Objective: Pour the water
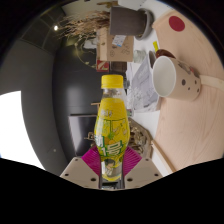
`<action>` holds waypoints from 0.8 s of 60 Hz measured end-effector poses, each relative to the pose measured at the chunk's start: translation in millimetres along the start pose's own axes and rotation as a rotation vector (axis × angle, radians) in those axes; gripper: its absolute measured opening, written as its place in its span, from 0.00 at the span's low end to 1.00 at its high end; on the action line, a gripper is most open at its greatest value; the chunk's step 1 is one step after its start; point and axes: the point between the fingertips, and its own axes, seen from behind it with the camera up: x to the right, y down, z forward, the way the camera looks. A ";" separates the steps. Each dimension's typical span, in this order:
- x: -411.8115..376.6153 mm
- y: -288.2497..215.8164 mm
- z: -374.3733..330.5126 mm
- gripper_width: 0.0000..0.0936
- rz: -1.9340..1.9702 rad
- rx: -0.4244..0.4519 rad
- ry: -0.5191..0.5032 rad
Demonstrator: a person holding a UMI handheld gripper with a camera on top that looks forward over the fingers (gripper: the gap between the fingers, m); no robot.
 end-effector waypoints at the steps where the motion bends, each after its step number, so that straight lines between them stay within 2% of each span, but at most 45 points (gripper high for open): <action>1: 1.5 -2.4 1.2 0.26 0.038 0.002 -0.007; 17: 21.3 -30.9 9.4 0.26 0.408 0.024 -0.088; 30: 22.6 -28.1 7.7 0.26 0.406 -0.016 -0.059; 42: -11.9 -31.0 1.7 0.26 0.092 -0.063 -0.003; 48: -46.2 -53.5 -6.3 0.26 -0.197 -0.049 0.022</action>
